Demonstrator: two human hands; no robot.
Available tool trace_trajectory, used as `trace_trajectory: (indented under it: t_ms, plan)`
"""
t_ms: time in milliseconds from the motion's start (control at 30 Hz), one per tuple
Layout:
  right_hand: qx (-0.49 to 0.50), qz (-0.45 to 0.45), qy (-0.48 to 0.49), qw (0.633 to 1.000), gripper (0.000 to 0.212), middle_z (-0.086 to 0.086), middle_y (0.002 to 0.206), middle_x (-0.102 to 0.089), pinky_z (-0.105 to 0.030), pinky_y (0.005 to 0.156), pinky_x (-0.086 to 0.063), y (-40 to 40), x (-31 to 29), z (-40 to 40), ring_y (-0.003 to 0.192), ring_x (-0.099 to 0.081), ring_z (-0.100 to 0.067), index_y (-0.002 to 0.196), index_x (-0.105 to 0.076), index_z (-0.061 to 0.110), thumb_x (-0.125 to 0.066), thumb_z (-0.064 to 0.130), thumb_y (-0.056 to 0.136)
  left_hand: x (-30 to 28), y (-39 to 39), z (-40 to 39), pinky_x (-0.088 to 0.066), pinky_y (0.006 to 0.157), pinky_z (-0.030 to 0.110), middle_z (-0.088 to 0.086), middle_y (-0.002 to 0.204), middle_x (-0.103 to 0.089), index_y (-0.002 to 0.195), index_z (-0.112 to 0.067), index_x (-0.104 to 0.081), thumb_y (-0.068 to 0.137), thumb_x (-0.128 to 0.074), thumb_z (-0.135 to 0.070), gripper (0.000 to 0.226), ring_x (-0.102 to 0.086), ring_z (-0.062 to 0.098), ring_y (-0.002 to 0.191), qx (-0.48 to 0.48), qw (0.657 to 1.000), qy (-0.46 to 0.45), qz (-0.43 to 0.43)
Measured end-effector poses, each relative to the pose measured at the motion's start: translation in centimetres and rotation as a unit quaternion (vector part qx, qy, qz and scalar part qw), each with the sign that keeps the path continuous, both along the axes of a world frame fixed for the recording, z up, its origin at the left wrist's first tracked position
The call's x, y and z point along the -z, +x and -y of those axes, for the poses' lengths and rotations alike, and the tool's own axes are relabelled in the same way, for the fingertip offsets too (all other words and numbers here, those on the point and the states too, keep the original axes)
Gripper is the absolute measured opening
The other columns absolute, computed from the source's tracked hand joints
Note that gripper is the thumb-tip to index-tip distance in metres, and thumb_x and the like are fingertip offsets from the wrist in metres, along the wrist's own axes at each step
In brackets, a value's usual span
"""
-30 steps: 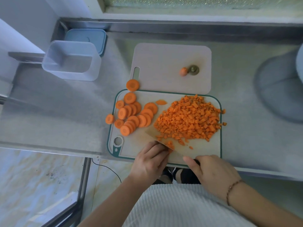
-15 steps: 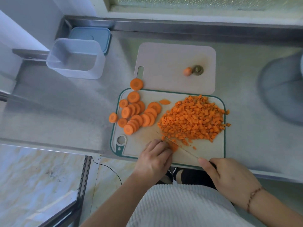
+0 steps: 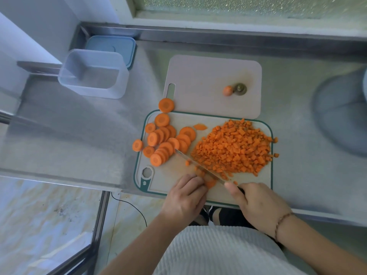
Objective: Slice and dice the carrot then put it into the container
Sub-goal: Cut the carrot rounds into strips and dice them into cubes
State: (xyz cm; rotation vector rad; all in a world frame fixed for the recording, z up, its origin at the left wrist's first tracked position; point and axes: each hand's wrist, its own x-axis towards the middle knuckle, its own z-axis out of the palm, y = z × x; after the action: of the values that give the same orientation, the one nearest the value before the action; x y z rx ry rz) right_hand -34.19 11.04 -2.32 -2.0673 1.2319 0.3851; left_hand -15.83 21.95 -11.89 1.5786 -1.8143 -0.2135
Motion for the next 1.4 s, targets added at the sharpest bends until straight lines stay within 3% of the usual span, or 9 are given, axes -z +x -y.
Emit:
trace_trajectory:
  t_ms: [133,367,667,933,1033,1400]
  plan:
    - [-0.006,0.008,0.006,1.0,0.074,0.0,0.05,-0.048,-0.036,0.055,-0.045,-1.4,-0.7,-0.6,0.05,-0.053,-0.018,0.056,-0.042,0.018,-0.008,0.078,0.081,0.2,-0.1,0.0,-0.054,0.087,0.035,0.008,0.097,-0.067,0.089,-0.002,-0.074,0.088,-0.076,-0.005,0.004,-0.063,0.027,0.092,-0.011,1.0,-0.006,0.005]
    - [-0.033,-0.041,0.0,0.999,0.081,0.001,0.057,-0.054,-0.031,0.058,-0.045,-1.4,-0.6,-1.5,0.057,-0.054,-0.013,0.061,-0.049,0.021,0.006,0.078,0.077,0.1,-0.7,0.0,-0.055,0.09,0.034,0.006,0.099,-0.072,0.089,-0.003,-0.076,0.087,-0.076,-0.002,0.002,-0.067,0.026,0.099,-0.035,0.999,-0.008,-0.016]
    - [-0.024,-0.021,0.019,0.999,0.074,-0.001,0.055,-0.054,-0.031,0.056,-0.045,-2.1,-1.3,-1.7,0.055,-0.054,-0.014,0.058,-0.048,0.021,-0.003,0.077,0.078,0.3,-0.2,-1.0,-0.056,0.087,0.038,0.007,0.098,-0.071,0.089,-0.001,-0.075,0.091,-0.074,-0.004,0.004,-0.068,0.029,0.098,-0.027,1.0,-0.009,0.008]
    - [-0.036,-0.016,0.005,0.999,0.069,0.006,0.056,-0.052,-0.024,0.048,-0.033,0.2,-1.0,-2.1,0.053,-0.051,-0.008,0.061,-0.05,0.024,-0.007,0.072,0.084,-0.2,-0.6,-0.8,-0.055,0.092,0.03,0.005,0.102,-0.073,0.091,-0.002,-0.077,0.091,-0.072,-0.005,0.005,-0.067,0.024,0.102,-0.04,0.999,-0.008,-0.007]
    - [-0.024,0.003,0.008,1.0,0.066,0.005,0.05,-0.049,-0.021,0.046,-0.029,-0.2,-1.9,-2.0,0.05,-0.049,-0.008,0.056,-0.047,0.024,-0.011,0.071,0.083,0.2,-0.6,-1.0,-0.056,0.088,0.034,0.004,0.1,-0.073,0.089,-0.003,-0.077,0.091,-0.072,-0.007,0.006,-0.069,0.026,0.097,-0.043,0.999,-0.007,0.006]
    - [-0.002,0.013,0.03,0.999,0.066,0.004,0.049,-0.05,-0.024,0.048,-0.032,0.4,-0.6,-2.4,0.05,-0.049,-0.008,0.054,-0.047,0.023,-0.015,0.069,0.087,0.3,-1.1,-1.4,-0.057,0.088,0.034,0.005,0.101,-0.071,0.091,-0.002,-0.075,0.091,-0.072,-0.003,0.004,-0.067,0.024,0.098,-0.046,0.998,0.014,-0.029]
